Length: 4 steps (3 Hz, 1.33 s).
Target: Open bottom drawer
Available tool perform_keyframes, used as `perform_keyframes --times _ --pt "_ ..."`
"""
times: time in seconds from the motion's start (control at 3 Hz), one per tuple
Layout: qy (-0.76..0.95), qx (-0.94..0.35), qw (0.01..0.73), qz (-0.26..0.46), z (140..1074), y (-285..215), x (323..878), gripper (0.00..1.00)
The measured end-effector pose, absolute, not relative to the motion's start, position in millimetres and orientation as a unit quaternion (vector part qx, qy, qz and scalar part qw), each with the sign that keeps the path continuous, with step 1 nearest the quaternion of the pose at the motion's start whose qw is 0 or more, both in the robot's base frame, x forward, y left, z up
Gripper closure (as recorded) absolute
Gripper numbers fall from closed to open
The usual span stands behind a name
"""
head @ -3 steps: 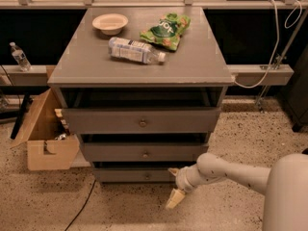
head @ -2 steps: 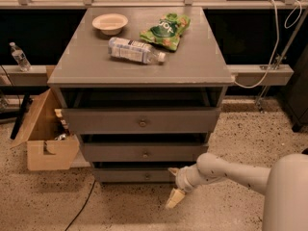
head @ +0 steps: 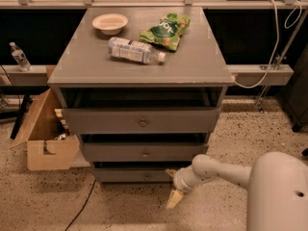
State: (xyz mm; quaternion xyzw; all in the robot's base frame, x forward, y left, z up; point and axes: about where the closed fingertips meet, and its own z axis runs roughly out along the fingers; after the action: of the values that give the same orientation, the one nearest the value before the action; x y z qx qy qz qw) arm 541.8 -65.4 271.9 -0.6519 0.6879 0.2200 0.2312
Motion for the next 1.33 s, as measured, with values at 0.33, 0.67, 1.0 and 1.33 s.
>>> perform_keyframes --times 0.33,0.67,1.0,1.33 --pt "0.689 -0.662 0.223 0.195 237.4 -75.0 566.5 0.00" --pt "0.695 -0.661 0.232 0.163 227.1 -82.4 589.9 0.00" --pt "0.700 -0.659 0.241 0.133 223.6 -89.7 607.0 0.00" --pt "0.707 -0.661 0.236 0.090 205.9 -96.5 622.6 0.00"
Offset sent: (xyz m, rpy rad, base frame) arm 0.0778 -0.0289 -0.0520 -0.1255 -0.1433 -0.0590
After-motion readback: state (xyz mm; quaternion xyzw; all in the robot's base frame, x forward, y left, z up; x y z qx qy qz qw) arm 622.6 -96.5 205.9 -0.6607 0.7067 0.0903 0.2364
